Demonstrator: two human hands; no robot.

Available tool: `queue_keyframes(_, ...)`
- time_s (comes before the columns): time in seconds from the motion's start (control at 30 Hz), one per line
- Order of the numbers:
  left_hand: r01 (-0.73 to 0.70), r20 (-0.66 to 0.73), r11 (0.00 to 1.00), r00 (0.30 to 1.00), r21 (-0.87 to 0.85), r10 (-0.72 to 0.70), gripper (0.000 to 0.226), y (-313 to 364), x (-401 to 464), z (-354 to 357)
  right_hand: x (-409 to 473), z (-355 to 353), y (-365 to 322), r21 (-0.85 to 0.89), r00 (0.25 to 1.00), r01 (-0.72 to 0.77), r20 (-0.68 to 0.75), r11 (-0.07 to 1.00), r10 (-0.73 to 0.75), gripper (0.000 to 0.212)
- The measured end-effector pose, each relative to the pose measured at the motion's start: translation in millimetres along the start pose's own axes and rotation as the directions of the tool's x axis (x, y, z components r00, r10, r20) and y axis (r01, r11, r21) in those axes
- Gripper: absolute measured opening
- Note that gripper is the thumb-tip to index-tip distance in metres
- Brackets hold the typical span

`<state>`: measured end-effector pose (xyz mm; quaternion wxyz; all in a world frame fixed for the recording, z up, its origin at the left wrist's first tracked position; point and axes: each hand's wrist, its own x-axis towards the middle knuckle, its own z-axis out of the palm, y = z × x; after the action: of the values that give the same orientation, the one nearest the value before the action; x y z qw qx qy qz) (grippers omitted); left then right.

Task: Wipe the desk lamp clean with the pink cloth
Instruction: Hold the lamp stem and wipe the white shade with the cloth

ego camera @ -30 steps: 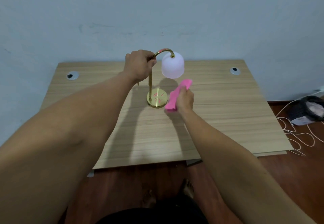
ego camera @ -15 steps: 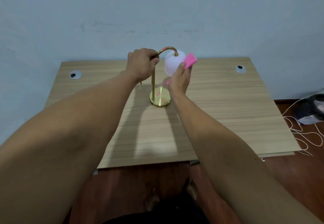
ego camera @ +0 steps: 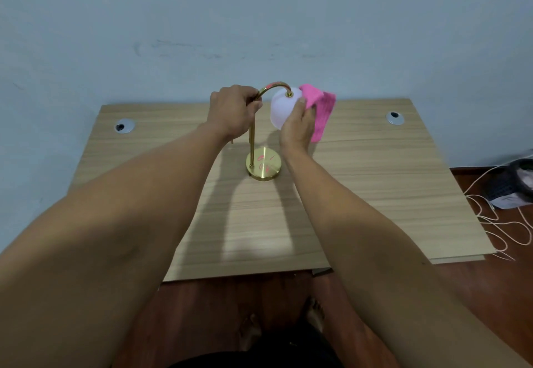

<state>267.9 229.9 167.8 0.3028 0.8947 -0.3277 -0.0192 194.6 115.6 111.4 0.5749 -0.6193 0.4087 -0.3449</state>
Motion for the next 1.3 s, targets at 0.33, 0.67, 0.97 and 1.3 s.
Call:
queue_keyframes(0.33,0.005,-0.004,1.0,1.0,-0.004,-0.005,0.018,2,-1,1,4,-25,6,0.08,0.999,0.01,-0.046,0.997,-0.006,0.034)
queue_keyframes(0.67,0.008,0.002,1.0,1.0,0.005,-0.008,0.019,4,-2,-2,29,-33,10,0.084,0.913,-0.401,0.122,0.912,0.39,0.038)
queue_keyframes(0.97,0.007,-0.009,1.0,1.0,-0.018,-0.007,0.018,3,-2,-1,4,-8,21,-0.226,0.911,0.408,0.164,0.885,-0.378,0.055)
queue_keyframes(1.3,0.002,-0.001,1.0,1.0,-0.006,-0.002,0.019,3,-2,-1,-16,-44,93,-0.426,0.472,0.861,0.467,0.277,-0.748,0.058)
